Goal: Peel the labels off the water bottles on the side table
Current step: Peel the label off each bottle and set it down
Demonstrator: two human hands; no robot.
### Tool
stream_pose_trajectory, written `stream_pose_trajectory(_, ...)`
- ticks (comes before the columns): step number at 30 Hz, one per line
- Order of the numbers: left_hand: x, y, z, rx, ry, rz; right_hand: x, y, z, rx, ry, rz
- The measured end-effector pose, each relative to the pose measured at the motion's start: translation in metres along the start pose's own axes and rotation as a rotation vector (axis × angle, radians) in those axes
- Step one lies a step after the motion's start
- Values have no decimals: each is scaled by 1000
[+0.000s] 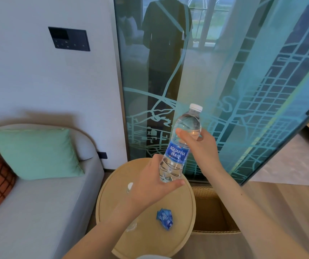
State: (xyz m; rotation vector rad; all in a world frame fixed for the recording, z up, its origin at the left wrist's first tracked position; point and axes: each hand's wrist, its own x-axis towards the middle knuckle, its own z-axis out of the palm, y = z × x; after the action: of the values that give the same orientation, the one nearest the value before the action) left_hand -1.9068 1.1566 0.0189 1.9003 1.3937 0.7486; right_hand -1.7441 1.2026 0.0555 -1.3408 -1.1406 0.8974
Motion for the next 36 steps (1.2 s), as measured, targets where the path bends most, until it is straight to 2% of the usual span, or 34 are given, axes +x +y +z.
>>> stream_pose_trajectory(5,4,-1,18,67,155,-15,-2,-4,2,-54,32,11)
stream_pose_trajectory(10,5,-4,20,-18,220,-26,-5,-11,4,-125,35,44)
stream_pose_trajectory(16,-3,0,4,-427,115,-124,-7,-14,-2,-235,21,32)
stream_pose_trajectory(23,-9,3,-14,-768,-90,-132,-16,-12,-18,-93,-22,-90)
stream_pose_trajectory(25,-9,1,-14,-875,-132,-139,-20,-11,-25,-155,10,-186)
stream_pose_trajectory(29,-11,-5,-15,-972,-191,-162,-28,0,-35,-430,-13,-376)
stream_pose_trajectory(32,-16,-6,-13,-1027,-204,-171,-37,15,-36,-558,-79,-384)
stream_pose_trajectory(36,-24,-4,-9,-1036,-103,-149,-53,38,-32,-675,-132,-357)
